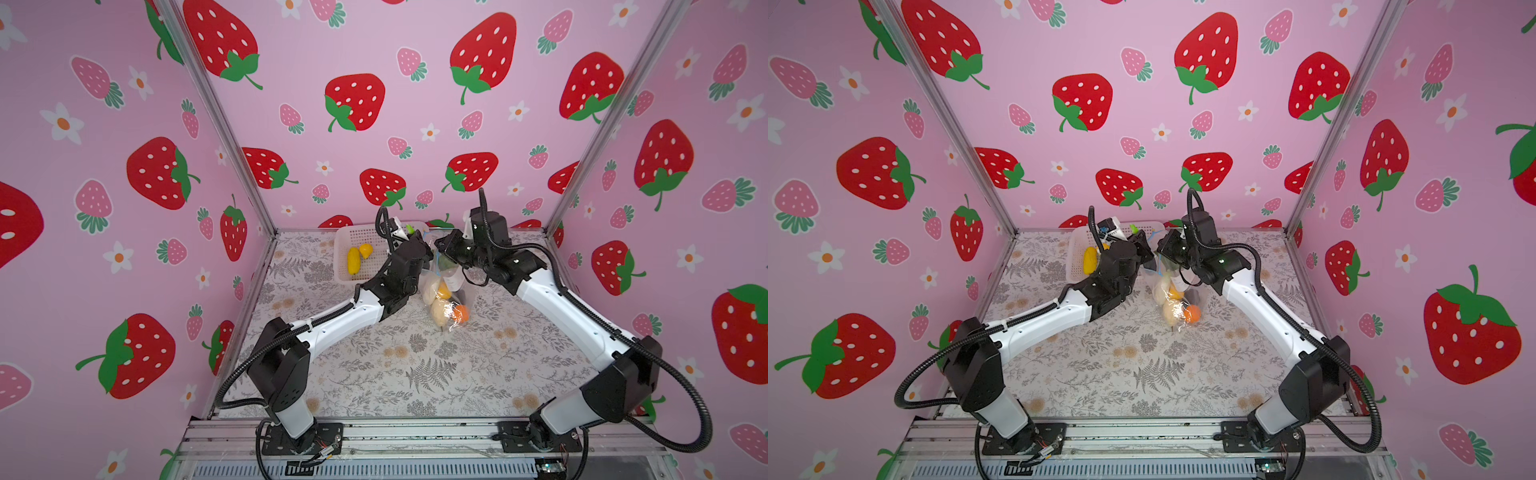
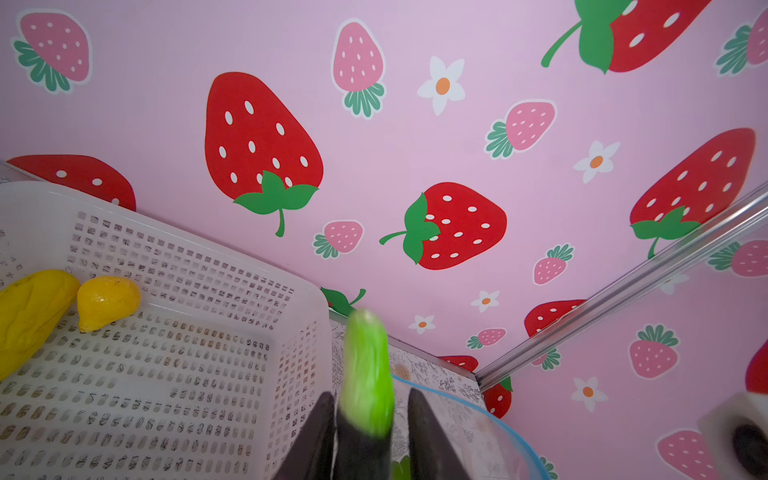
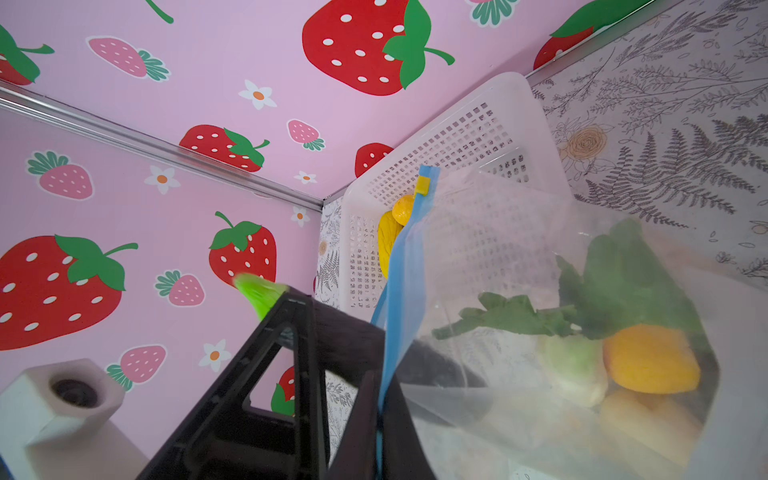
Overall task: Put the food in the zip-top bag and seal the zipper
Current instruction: 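Lower the eggplant into the bag and open the left gripper, then move the left gripper back into the basket above the yellow squash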
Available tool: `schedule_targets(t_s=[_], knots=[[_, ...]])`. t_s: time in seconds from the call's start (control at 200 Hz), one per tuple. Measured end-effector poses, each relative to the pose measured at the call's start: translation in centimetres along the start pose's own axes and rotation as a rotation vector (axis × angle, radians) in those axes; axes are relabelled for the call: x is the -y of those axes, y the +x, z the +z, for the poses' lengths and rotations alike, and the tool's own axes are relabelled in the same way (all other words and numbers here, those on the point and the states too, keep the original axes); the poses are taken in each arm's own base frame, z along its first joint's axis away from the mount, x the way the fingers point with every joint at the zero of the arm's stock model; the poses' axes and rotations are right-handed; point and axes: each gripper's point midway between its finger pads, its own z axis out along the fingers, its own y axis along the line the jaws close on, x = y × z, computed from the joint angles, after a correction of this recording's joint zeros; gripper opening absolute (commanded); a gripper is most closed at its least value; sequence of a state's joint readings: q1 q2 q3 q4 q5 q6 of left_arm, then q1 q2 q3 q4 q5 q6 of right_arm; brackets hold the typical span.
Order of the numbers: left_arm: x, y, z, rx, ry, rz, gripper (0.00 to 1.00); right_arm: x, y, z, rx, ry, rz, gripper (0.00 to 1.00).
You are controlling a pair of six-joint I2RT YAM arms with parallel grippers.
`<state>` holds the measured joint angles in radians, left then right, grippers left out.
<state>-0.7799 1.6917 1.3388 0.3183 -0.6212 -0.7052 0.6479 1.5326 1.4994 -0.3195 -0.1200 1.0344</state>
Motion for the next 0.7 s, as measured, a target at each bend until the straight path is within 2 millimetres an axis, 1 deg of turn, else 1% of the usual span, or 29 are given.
schedule_targets(t_s=[0.105, 0.41, 0.55, 0.7], knots=[[-0.1, 0.3, 0.1, -0.004, -0.004, 0.004, 0.42, 0.0, 0.0, 0.0, 0.0, 0.0, 0.0, 0.08], [-0.1, 0.3, 0.2, -0.005, -0.004, 0.007, 0.43, 0.0, 0.0, 0.0, 0.0, 0.0, -0.003, 0.08], [-0.3, 0.6, 0.2, -0.015, -0.01, 0.028, 0.45, 0.0, 0.0, 0.0, 0.0, 0.0, -0.006, 0.08], [-1.1, 0.4, 0.4, -0.062, -0.056, 0.102, 0.53, 0.0, 0.0, 0.0, 0.0, 0.001, -0.009, 0.08]])
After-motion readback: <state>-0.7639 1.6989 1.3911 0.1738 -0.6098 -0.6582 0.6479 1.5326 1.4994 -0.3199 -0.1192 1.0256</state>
